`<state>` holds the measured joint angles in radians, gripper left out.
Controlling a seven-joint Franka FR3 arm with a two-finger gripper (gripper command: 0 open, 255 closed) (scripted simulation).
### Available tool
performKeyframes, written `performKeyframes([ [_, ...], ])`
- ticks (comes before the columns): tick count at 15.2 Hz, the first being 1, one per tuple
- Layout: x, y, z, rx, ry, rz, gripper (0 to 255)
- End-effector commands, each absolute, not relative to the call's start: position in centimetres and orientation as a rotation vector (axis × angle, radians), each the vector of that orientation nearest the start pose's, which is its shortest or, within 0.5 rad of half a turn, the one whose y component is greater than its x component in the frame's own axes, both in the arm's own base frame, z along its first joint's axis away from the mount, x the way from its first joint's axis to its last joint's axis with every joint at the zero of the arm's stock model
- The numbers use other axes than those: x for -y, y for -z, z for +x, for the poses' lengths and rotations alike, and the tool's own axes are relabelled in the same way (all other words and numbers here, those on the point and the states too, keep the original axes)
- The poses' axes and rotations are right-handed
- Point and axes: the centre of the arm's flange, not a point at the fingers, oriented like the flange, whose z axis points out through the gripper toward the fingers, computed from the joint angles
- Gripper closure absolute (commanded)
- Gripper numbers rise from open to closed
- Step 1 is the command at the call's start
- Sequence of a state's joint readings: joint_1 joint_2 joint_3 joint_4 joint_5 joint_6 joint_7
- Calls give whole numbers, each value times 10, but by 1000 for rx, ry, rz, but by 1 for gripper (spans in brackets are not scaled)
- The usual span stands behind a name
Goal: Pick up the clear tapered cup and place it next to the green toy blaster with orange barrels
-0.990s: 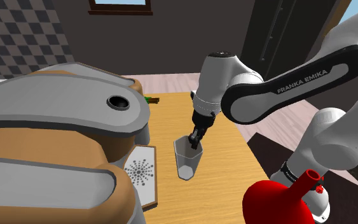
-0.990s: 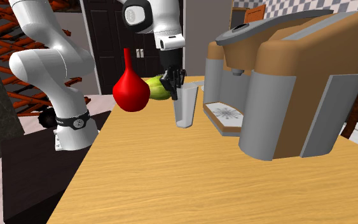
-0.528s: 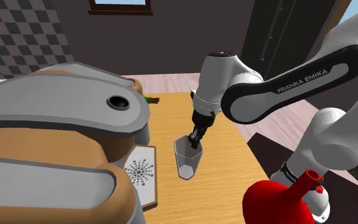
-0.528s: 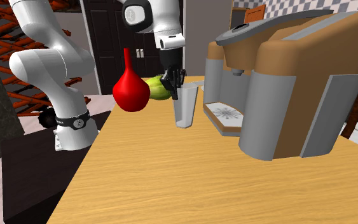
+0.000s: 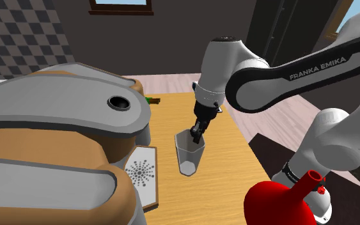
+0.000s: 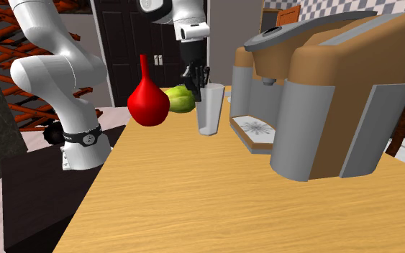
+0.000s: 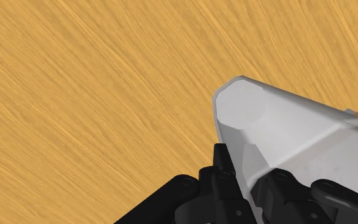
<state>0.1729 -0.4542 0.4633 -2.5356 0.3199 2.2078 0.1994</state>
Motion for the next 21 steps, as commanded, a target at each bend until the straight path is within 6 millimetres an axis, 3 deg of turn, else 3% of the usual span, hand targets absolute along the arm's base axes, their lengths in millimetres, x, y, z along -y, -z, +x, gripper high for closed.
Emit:
performKeyframes([
  [1, -256, -433, 330, 342, 100, -3019, 255],
  [21, -256, -538, 330, 342, 100, -3019, 255],
])
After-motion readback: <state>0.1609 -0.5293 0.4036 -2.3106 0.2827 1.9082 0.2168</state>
